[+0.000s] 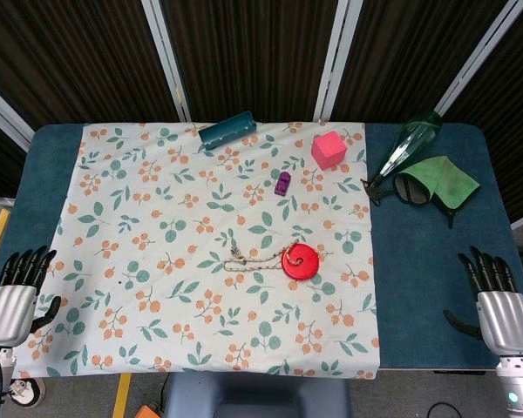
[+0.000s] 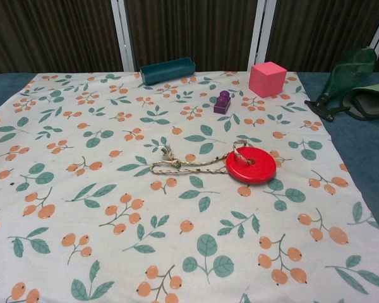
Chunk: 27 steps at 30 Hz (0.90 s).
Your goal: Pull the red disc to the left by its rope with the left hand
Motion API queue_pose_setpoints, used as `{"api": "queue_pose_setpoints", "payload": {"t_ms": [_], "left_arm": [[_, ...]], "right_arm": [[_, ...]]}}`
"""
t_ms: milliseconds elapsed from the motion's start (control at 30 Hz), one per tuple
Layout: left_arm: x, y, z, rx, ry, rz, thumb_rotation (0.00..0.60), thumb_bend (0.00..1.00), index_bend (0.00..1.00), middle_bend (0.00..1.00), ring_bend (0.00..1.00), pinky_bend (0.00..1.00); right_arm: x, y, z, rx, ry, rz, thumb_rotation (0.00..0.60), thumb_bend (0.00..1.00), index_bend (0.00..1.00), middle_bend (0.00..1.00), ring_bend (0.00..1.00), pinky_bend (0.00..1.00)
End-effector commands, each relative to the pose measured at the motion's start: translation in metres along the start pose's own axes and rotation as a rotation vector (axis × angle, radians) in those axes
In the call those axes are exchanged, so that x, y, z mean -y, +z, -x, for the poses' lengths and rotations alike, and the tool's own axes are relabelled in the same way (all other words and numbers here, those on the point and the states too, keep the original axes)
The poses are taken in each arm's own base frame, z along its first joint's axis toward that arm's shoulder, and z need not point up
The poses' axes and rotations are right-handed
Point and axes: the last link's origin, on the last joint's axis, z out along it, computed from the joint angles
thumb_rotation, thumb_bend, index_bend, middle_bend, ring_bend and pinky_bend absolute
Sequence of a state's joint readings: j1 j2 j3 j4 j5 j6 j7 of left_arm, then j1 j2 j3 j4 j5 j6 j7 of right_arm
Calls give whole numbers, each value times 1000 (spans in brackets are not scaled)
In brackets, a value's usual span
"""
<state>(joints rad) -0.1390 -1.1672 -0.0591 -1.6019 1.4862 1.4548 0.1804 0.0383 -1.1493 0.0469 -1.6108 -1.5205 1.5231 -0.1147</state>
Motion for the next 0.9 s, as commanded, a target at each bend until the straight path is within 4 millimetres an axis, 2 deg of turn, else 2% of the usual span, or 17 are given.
{"api": "queue_pose_setpoints", "payload": {"t_ms": [33,233,433,600,900], "left_arm": [[-1,-1,3,9,-9,-3,600,407,0,19,0,42],[-6,-2,8,19,-27,9,600,408,0,19,0,42],[-29,10,12,57,-56,106,600,407,0,19,0,43],[-73,36,16,76,-85,266,600,407,0,19,0,44],[-145,73,41,176,-137,438,600,408,0,17,0,44]], "right_arm": [[-2,0,1,3,0,3,600,302,0,0,0,0],[-7,1,-2,2,-6,11,600,302,0,0,0,0],[-10,0,-2,1,0,23,600,302,0,0,0,0],[-11,3,-1,3,-4,29,600,302,0,0,0,0],[-5,9,-7,-2,2,2,600,302,0,0,0,0]]}}
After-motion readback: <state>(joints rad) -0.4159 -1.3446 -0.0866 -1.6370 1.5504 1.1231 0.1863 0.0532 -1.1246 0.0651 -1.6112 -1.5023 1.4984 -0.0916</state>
